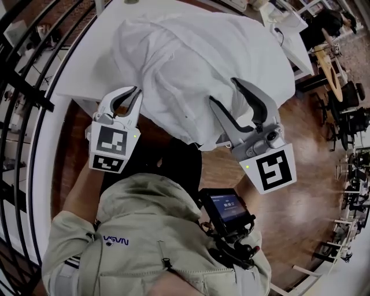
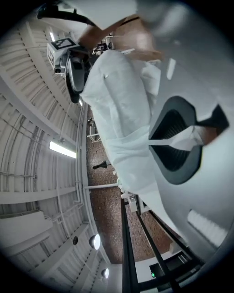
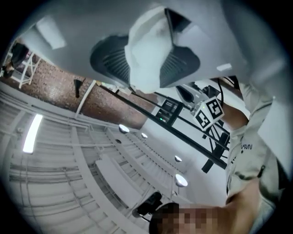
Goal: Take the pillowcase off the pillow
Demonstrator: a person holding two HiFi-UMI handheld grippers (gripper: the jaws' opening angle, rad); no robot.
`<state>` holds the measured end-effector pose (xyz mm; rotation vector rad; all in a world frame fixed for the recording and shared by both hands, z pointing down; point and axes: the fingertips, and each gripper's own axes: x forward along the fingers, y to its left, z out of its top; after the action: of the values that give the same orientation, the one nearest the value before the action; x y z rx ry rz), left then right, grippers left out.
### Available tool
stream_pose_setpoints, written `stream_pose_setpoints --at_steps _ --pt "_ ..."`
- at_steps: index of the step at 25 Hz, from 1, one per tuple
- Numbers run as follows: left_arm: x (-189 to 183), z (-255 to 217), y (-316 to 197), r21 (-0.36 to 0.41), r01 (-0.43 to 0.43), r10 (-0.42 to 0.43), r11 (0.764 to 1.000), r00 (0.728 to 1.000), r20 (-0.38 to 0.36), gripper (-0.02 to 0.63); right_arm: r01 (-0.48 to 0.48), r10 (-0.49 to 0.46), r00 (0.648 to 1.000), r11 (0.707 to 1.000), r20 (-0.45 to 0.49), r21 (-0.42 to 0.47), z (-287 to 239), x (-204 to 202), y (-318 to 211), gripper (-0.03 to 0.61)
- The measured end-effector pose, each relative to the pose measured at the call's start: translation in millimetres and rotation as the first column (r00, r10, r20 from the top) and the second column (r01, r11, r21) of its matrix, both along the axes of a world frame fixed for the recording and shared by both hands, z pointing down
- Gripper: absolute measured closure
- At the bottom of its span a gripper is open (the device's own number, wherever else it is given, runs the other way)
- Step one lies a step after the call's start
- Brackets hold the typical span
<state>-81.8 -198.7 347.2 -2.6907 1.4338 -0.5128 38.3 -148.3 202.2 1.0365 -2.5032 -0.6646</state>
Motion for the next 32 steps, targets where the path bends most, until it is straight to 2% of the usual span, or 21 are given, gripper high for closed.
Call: stream_pose_setpoints --at_steps 3,6,8,11,13,15,16,17,19,21,26,29,32 --pt "-28 -19 -20 0.05 0.079 -0.077 0.996 0.996 -0.046 0.561 0.049 -0.049 0.999 0.995 -0.006 0.091 -18 -26 -4 0.373" --pt "-40 -28 -48 0.046 0.101 -0.099 0.994 0.993 -0.06 0.486 0.044 -0.038 0.998 0.991 -0.052 0.127 -17 -44 -28 0.337" --pt "-34 -31 -64 0.025 0.072 -0.071 0.997 0.995 -0.068 0.397 0.03 -0.021 0.991 0.997 -0.132 0.071 2 -49 -44 0.327" --pt "-27 -37 -86 -0.047 0.006 -0.015 0.999 0.98 -0.197 0.311 -0.009 0.009 0.964 1.0 -0.265 -0.001 39 -58 -58 0.324" --pt "-25 -40 -96 -0.093 -0.048 0.018 0.995 0.954 -0.299 0.293 -0.032 0.027 0.944 0.999 -0.329 -0.007 60 -66 -65 0.324" --pt "-20 -38 -100 -0.124 -0.103 0.056 0.987 0.939 -0.339 0.284 -0.054 0.047 0.922 0.999 -0.385 -0.006 77 -73 -67 0.325" --pt "-16 -34 -101 -0.13 -0.123 0.074 0.984 0.94 -0.332 0.285 -0.067 0.06 0.91 0.998 -0.411 -0.002 84 -75 -67 0.333" --pt "-12 -32 -100 -0.128 -0.133 0.087 0.983 0.946 -0.312 0.317 -0.08 0.075 0.897 0.997 -0.435 0.007 89 -76 -67 0.364" --pt "-10 -32 -99 -0.102 -0.114 0.083 0.988 0.96 -0.267 0.444 -0.098 0.1 0.88 0.995 -0.465 0.027 94 -73 -65 0.472" --pt "-17 -34 -102 -0.067 -0.057 0.04 0.996 0.972 -0.234 0.603 -0.103 0.106 0.884 0.994 -0.455 0.03 91 -68 -61 0.537" --pt "-42 -32 -116 -0.035 0.064 -0.069 0.997 0.981 -0.183 0.606 -0.089 0.08 0.934 0.996 -0.348 -0.011 69 -53 -43 0.563" --pt "-48 -29 -126 -0.028 0.092 -0.095 0.995 0.985 -0.146 0.606 -0.062 0.054 0.953 0.998 -0.297 -0.019 59 -45 -31 0.563" --pt "-44 -25 -136 -0.017 0.099 -0.101 0.995 0.991 -0.088 0.606 0.018 -0.017 0.964 1.0 -0.264 0.001 52 -36 -18 0.563"
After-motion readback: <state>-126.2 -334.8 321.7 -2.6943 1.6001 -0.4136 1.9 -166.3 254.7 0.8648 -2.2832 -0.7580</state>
